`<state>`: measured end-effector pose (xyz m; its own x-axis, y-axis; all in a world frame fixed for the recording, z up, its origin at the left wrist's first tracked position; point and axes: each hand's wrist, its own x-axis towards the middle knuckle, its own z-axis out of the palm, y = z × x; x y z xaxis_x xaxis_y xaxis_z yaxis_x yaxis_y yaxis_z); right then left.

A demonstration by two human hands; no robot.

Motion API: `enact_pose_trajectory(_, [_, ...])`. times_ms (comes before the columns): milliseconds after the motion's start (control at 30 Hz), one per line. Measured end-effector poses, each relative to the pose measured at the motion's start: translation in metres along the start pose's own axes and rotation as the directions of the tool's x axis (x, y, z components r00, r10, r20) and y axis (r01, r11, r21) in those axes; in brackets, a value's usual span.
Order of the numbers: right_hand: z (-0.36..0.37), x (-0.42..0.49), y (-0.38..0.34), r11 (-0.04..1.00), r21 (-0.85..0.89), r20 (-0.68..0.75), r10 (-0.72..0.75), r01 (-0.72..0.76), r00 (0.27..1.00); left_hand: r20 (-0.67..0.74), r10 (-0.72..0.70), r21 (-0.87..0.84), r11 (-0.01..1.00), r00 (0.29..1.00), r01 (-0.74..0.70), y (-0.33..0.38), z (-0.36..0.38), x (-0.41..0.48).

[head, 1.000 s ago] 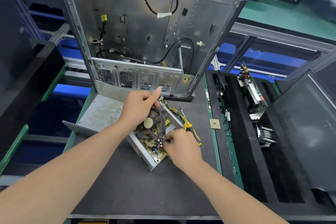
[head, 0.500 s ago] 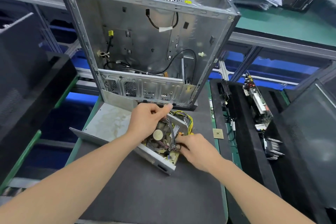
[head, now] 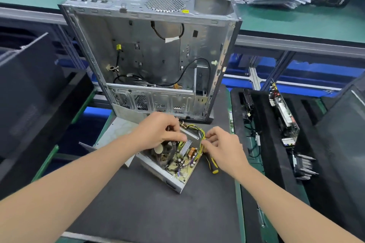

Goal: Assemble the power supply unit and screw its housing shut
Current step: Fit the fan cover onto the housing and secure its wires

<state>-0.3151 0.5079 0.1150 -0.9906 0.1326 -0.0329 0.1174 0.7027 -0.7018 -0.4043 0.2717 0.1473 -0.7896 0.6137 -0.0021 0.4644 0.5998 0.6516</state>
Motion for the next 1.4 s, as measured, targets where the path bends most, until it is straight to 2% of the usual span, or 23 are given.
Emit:
enact_pose_trajectory(167, [-0.003,0.009,0.001,0.996,0.091,0.065,0.019,-0.025,0.998,-0.101,0.004,0.142,0.99,0.995,0.01,-0.002,0.0,-0.006])
enact_pose_trajectory(267, [-0.01,0.018,0.002,0.995,0.097,0.049,0.023,-0.027,0.999,-0.191,-0.02,0.145,0.988,0.981,0.048,-0.001,0.007,-0.013])
enact_pose_trajectory(333, [-0.014,0.026,0.002,0.997,0.079,0.047,0.014,-0.018,0.999,-0.196,-0.038,0.127,0.99,0.98,0.064,-0.001,0.013,-0.019])
enact_pose_trajectory(433, [-0.016,0.036,0.003,0.997,0.077,0.035,0.005,-0.008,0.999,-0.129,-0.024,0.175,0.984,0.991,0.046,-0.003,0.024,-0.031])
enact_pose_trajectory(600, [-0.013,0.044,0.007,0.995,0.1,0.042,-0.028,0.024,0.999,-0.009,-0.17,0.171,0.971,0.985,0.169,-0.009,0.034,-0.045])
enact_pose_trajectory(733, [-0.011,0.05,0.013,0.989,0.144,0.065,-0.023,0.013,0.998,0.222,-0.156,0.098,0.986,0.962,0.137,0.001,0.018,-0.036])
enact_pose_trajectory(800, [-0.013,0.05,0.018,0.975,0.223,0.102,-0.001,-0.022,0.995,0.35,-0.127,0.096,0.99,0.928,0.099,0.003,0.003,-0.032])
enact_pose_trajectory(867, [-0.014,0.047,0.025,0.943,0.32,0.094,0.064,-0.091,0.993,0.411,-0.13,0.108,0.99,0.902,0.094,0.003,-0.008,-0.031])
enact_pose_trajectory(933, [-0.012,0.043,0.035,0.937,0.301,0.042,0.171,-0.175,0.984,0.384,-0.165,0.12,0.985,0.909,0.128,0.003,-0.008,-0.03])
enact_pose_trajectory(1033, [-0.002,0.033,0.045,0.955,0.085,0.093,0.277,-0.284,0.956,0.296,-0.161,0.137,0.983,0.942,0.125,0.008,0.004,-0.027])
enact_pose_trajectory(1100, [0.005,0.027,0.048,0.958,-0.042,0.142,0.286,-0.283,0.948,0.248,-0.167,0.129,0.982,0.954,0.139,0.01,0.011,-0.027])
enact_pose_trajectory(1167, [0.009,0.023,0.048,0.96,-0.105,0.131,0.272,-0.26,0.953,0.196,-0.19,0.11,0.979,0.962,0.171,0.01,0.015,-0.029])
enact_pose_trajectory(1400, [0.015,0.014,0.044,0.965,-0.128,0.155,0.247,-0.228,0.957,0.053,-0.293,0.033,0.956,0.954,0.292,0.013,0.024,-0.038])
